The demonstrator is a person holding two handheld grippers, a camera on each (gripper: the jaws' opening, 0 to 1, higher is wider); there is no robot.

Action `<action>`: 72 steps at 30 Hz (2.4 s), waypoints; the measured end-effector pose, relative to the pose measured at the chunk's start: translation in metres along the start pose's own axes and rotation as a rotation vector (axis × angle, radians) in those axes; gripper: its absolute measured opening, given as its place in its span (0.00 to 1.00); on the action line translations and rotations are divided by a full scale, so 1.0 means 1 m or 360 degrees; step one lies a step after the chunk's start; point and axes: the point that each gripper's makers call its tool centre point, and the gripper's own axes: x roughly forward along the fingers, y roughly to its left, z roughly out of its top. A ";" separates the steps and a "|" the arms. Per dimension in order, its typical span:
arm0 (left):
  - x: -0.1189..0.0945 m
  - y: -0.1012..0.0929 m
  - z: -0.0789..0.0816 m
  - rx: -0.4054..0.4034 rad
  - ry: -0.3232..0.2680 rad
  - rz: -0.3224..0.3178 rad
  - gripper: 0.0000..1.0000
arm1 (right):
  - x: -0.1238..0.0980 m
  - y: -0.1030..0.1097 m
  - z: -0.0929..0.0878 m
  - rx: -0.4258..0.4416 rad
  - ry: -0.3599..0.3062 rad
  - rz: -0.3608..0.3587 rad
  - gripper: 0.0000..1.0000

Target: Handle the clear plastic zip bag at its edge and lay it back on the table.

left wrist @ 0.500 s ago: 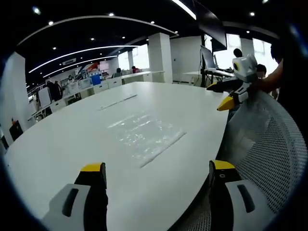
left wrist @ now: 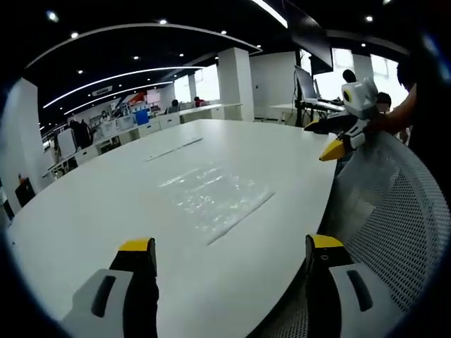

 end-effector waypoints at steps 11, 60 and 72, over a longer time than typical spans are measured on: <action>0.000 0.002 -0.002 0.0015 0.0019 0.0016 0.84 | 0.000 0.000 0.000 -0.0004 0.0001 0.0000 0.94; 0.002 -0.004 -0.008 0.0049 0.0077 -0.0039 0.81 | -0.001 -0.001 -0.002 0.0001 0.0011 -0.0003 0.94; 0.007 -0.001 -0.007 0.0171 0.0142 -0.0098 0.76 | 0.000 0.000 -0.002 -0.0003 0.0021 0.0006 0.92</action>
